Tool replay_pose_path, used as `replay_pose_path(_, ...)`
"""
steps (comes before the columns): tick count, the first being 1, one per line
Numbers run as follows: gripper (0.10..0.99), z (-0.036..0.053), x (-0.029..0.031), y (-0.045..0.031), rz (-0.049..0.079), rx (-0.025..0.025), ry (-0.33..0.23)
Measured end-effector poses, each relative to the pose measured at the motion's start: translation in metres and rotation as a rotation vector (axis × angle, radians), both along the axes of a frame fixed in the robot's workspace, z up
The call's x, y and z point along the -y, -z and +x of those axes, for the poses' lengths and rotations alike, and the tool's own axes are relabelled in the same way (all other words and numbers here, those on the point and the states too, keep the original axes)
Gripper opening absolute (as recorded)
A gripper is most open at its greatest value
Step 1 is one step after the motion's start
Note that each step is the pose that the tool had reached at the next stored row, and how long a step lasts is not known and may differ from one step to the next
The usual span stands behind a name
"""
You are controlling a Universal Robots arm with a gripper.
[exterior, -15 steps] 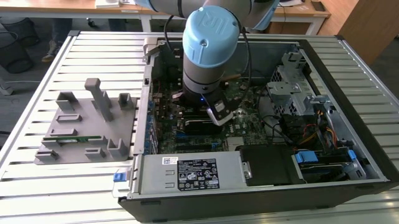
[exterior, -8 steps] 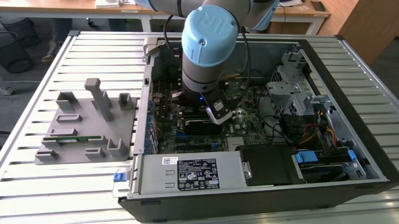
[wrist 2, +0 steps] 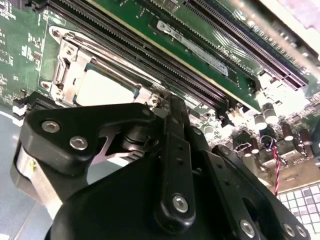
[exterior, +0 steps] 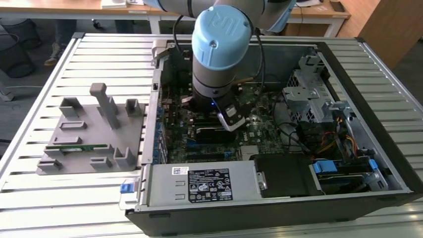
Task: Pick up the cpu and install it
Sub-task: 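Install the second cpu locking lever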
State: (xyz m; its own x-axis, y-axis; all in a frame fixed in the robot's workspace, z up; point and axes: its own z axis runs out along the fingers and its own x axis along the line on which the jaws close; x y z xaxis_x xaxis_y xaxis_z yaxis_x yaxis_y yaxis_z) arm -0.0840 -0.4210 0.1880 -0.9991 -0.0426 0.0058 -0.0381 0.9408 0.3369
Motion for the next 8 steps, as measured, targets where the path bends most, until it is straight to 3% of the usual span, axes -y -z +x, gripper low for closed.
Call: replay_pose_path(8,0.114,-0.0002,-0.0001,-0.0121,0.002,0.0002,0.000)
